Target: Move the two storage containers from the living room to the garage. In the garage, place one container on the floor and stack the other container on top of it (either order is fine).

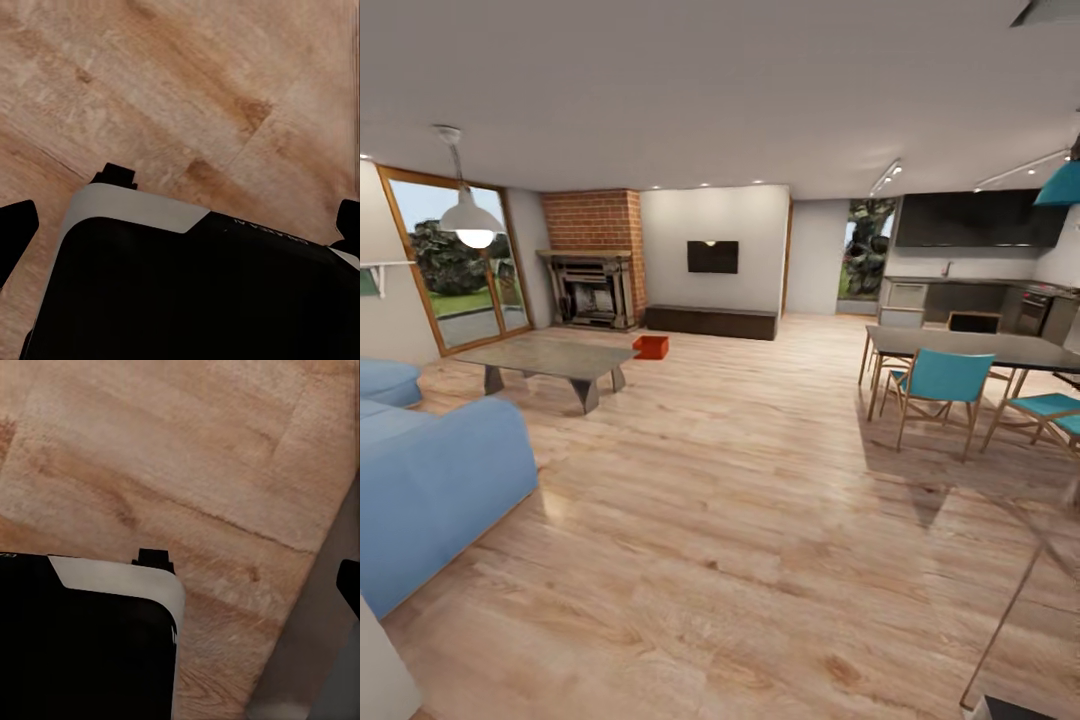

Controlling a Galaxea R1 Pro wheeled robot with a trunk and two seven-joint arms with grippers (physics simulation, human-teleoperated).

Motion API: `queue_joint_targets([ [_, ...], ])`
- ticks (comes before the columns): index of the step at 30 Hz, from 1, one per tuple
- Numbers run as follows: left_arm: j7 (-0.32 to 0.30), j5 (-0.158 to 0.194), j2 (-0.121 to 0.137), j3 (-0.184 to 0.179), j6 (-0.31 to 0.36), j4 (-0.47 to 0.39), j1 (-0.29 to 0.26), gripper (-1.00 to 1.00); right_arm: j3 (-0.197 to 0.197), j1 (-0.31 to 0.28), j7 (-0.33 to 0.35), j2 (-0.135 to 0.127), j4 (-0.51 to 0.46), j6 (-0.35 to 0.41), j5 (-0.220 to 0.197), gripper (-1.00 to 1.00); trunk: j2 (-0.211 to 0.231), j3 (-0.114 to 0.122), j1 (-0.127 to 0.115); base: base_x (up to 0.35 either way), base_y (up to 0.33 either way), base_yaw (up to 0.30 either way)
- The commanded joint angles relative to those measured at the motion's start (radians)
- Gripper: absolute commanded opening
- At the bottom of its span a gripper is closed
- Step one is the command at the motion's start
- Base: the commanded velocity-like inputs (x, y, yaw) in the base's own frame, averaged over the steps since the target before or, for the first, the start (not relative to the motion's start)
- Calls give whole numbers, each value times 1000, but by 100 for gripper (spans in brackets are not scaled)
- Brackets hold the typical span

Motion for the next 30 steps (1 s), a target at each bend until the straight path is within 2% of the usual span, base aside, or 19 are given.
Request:
queue_joint_targets([
  [1, -1, 2, 0, 7, -3, 1, -1, 100, 8, -2, -3, 0, 3, -5, -3, 100, -1, -1, 1, 322, 0, -247],
  [30, -1, 2, 0, 7, -4, 1, -1, 100, 8, -2, -3, 0, 3, -5, -3, 100, -1, -1, 1, 322, 0, -247],
])
